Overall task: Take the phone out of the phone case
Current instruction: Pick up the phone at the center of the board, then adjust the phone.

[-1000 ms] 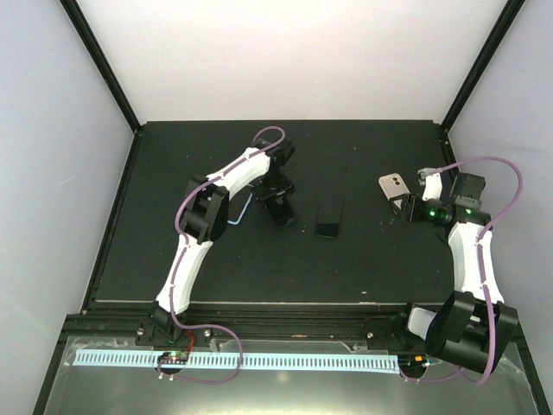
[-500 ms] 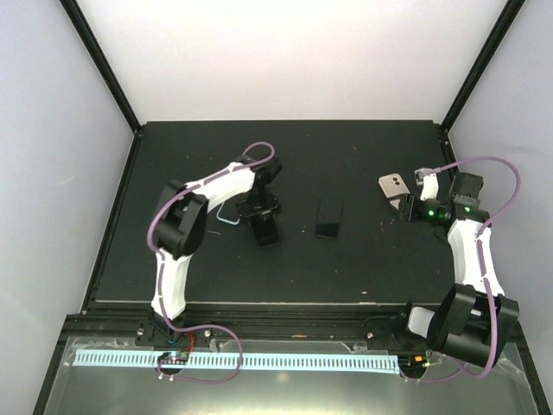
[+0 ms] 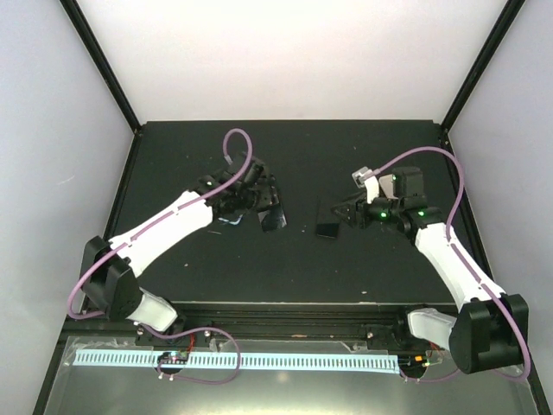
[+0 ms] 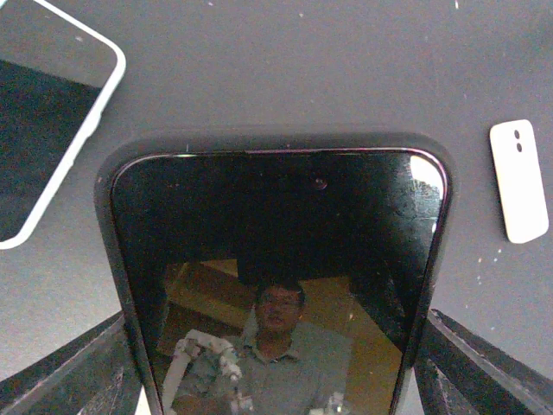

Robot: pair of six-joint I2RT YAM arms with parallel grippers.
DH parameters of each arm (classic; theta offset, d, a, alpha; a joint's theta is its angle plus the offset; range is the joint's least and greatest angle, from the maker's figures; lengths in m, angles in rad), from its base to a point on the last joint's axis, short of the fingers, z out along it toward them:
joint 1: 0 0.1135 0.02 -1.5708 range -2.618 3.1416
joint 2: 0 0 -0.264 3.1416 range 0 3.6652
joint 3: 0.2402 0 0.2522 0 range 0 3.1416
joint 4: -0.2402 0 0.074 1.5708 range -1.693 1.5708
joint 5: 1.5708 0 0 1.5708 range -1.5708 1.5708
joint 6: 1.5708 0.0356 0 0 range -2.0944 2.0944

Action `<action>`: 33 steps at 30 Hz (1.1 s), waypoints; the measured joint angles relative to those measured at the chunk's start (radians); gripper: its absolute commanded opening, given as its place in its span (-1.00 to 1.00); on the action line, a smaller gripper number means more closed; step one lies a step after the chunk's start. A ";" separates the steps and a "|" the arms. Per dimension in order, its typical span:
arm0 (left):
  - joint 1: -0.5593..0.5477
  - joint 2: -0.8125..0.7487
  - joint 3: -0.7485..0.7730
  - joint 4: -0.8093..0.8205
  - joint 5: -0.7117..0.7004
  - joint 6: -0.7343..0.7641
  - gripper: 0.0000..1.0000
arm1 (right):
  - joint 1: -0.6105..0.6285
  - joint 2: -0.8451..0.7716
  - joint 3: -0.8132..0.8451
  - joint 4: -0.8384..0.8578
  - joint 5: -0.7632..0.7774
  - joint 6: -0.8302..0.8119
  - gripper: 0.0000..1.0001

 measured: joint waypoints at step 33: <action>-0.344 -0.161 -0.117 0.121 -0.388 -0.287 -0.05 | 0.359 0.135 0.151 -0.016 -0.020 0.261 -0.41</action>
